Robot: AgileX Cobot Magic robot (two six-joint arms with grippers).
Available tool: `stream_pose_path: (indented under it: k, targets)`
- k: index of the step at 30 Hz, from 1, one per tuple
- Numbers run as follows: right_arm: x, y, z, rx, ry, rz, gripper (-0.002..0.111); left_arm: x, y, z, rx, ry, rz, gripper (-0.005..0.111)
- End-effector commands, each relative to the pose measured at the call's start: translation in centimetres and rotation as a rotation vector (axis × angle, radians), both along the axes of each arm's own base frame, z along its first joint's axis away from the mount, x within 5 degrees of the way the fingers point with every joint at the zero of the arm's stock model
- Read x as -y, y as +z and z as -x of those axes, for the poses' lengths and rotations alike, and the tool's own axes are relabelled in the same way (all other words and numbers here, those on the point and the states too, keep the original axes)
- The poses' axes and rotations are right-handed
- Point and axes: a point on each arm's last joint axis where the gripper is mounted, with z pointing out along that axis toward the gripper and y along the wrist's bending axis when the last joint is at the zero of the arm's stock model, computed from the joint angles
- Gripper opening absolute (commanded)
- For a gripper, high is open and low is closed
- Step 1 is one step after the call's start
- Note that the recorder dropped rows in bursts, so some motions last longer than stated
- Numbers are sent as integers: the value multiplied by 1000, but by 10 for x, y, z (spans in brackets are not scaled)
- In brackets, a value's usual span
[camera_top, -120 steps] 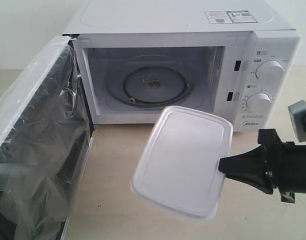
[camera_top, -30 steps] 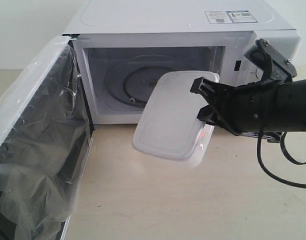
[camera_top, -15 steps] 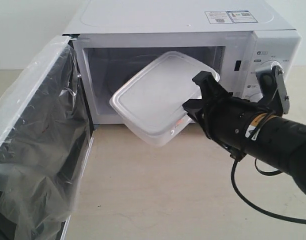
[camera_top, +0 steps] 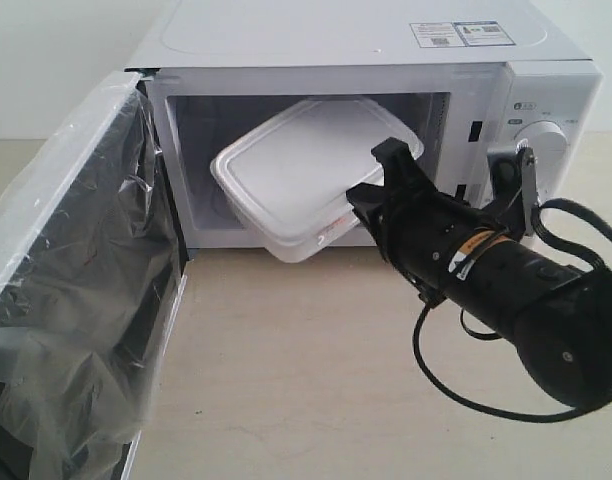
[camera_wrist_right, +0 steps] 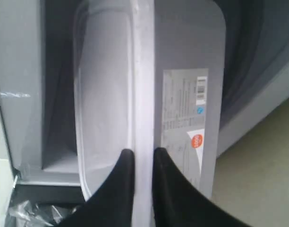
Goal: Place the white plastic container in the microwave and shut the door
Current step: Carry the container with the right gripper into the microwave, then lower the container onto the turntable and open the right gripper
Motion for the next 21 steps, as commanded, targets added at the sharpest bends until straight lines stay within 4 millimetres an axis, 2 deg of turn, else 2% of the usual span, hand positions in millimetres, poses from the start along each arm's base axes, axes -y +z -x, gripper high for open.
stream_pose_path:
  k: [1, 10, 14, 21]
  targets:
    - [-7, 8, -12, 45, -43, -47, 0, 0, 0, 0, 6, 5, 17, 4]
    - [-15, -1, -29, 49, -96, -100, 0, 0, 0, 0, 6, 5, 17, 4]
    - [-25, 3, -34, 66, -120, -112, 0, 0, 0, 0, 6, 5, 17, 4]
    - [-40, -6, -39, 44, -140, -115, 0, 0, 0, 0, 6, 5, 17, 4]
